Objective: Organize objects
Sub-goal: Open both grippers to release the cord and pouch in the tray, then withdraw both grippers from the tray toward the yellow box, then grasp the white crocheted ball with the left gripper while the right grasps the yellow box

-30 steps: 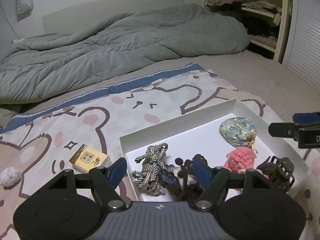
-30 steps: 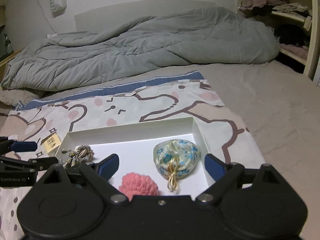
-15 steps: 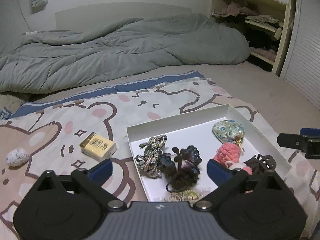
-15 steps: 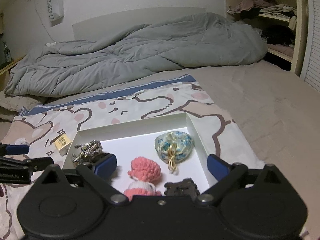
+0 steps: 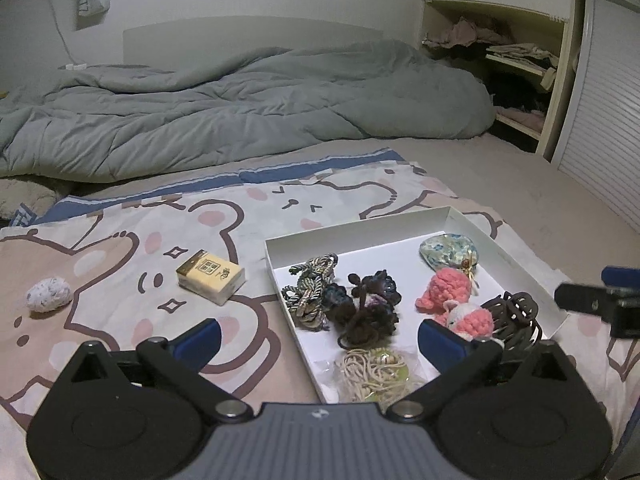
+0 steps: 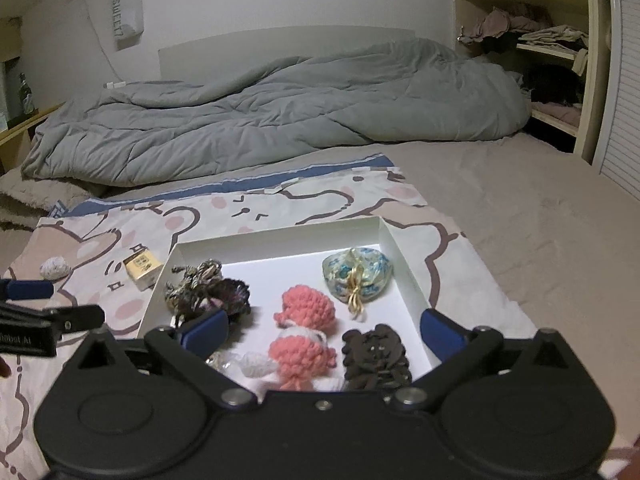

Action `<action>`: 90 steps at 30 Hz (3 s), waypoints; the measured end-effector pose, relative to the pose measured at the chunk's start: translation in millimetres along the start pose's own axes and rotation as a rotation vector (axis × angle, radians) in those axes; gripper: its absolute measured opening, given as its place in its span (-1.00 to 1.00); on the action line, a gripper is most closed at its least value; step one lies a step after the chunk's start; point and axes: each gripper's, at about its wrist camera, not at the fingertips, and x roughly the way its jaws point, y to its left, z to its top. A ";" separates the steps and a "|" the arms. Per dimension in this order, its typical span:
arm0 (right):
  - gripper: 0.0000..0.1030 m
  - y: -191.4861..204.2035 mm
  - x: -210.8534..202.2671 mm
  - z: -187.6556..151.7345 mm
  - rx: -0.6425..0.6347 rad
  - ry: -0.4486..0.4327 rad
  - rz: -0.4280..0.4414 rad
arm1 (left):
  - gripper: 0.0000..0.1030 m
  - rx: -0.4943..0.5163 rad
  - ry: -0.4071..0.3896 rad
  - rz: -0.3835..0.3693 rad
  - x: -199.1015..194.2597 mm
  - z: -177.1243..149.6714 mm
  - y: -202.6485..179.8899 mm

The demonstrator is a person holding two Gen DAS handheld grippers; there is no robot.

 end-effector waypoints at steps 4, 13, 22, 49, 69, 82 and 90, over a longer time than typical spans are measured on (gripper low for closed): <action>1.00 4.2 -5.4 -8.1 -0.003 0.002 0.008 | 1.00 0.001 -0.015 -0.009 -7.1 -3.0 4.0; 1.00 17.2 -10.2 -11.1 -0.019 -0.037 0.015 | 1.00 -0.025 -0.057 -0.005 -19.8 -7.2 20.4; 1.00 38.8 2.0 -9.9 -0.026 -0.042 0.045 | 1.00 -0.083 -0.087 0.078 -29.6 -14.2 62.4; 1.00 193.3 55.0 -1.1 -0.126 -0.034 0.234 | 1.00 -0.209 -0.096 0.335 -62.7 -50.2 219.0; 1.00 266.1 156.8 5.6 -0.063 -0.028 0.188 | 1.00 -0.376 -0.150 0.407 18.8 -50.1 300.5; 0.99 290.3 230.0 25.9 -0.221 -0.036 0.187 | 1.00 -0.381 -0.113 0.392 95.8 -32.5 333.8; 0.94 297.5 270.1 32.4 -0.383 0.044 0.213 | 1.00 -0.322 -0.083 0.411 134.0 -24.1 336.2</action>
